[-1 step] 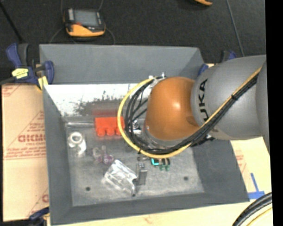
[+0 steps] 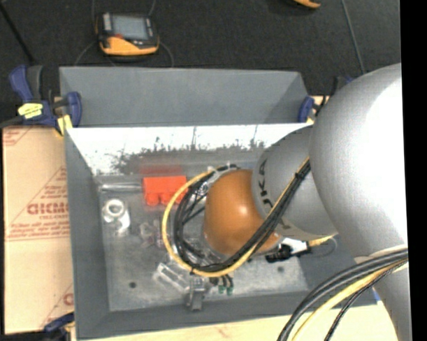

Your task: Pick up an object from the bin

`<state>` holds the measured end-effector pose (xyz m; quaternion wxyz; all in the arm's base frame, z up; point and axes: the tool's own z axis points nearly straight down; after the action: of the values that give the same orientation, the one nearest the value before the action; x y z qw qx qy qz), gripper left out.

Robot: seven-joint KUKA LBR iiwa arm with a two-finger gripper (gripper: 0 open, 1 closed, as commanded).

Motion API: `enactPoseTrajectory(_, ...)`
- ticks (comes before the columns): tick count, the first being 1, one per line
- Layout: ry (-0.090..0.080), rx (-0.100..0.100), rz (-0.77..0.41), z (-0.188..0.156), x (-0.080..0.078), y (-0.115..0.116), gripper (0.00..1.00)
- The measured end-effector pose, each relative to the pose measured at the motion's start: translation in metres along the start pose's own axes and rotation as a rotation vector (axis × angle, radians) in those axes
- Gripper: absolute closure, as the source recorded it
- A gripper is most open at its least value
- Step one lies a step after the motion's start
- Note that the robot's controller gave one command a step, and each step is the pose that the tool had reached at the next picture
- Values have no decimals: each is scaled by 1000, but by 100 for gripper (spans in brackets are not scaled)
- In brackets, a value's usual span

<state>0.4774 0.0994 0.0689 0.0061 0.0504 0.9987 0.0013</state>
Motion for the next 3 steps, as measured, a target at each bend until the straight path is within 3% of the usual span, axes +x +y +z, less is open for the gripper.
enactPoseTrajectory(1, 7, 1, 105, -32, -3, 15, 0)
enactPoseTrajectory(2, 13, 5, 228, -39, 4, 2, 0)
enactPoseTrajectory(3, 13, 6, 424, -1, 6, 4, 0)
